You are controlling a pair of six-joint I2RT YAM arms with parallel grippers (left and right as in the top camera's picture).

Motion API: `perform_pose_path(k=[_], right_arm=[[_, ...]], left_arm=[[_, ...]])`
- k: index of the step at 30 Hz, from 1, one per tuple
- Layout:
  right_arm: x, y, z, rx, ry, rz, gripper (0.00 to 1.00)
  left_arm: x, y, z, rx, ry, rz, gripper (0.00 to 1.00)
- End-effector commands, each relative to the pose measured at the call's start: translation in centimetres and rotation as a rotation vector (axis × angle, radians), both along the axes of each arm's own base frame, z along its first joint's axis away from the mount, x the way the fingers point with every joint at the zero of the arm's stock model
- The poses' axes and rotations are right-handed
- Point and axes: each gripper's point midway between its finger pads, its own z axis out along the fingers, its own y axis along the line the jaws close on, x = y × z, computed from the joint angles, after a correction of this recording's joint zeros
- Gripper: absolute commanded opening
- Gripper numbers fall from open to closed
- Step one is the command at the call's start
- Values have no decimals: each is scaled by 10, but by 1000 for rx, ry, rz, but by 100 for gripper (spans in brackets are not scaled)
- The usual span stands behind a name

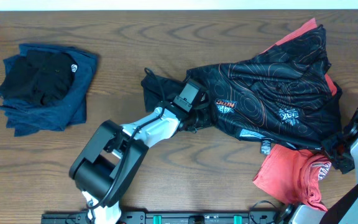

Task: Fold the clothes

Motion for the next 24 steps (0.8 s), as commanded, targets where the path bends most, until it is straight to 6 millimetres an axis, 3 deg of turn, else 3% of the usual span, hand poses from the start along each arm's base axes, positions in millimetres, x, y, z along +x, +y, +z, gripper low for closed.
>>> perform_pose_path(k=[1, 4, 5, 7, 9, 16, 20, 24], right_arm=[[3, -1, 2, -11, 1, 21, 22], [2, -1, 2, -10, 2, 21, 22], [2, -1, 2, -10, 2, 22, 22], [2, -1, 2, -10, 1, 21, 22], [3, -1, 2, -11, 1, 21, 22], [2, -1, 2, -12, 1, 22, 22], [2, -3, 3, -22, 4, 23, 22], [4, -4, 2, -27, -1, 23, 22]], left_arm=[[8, 7, -33, 58, -2, 41, 54], [16, 0, -34, 30, -39, 42, 54], [18, -1, -33, 24, -47, 43, 49], [22, -2, -31, 12, -63, 46, 24], [27, 1, -30, 14, -75, 59, 6], [47, 30, -21, -6, -60, 108, 6], [65, 62, 10, -64, -59, 150, 6], [88, 118, 50, -59, -137, 227, 6]])
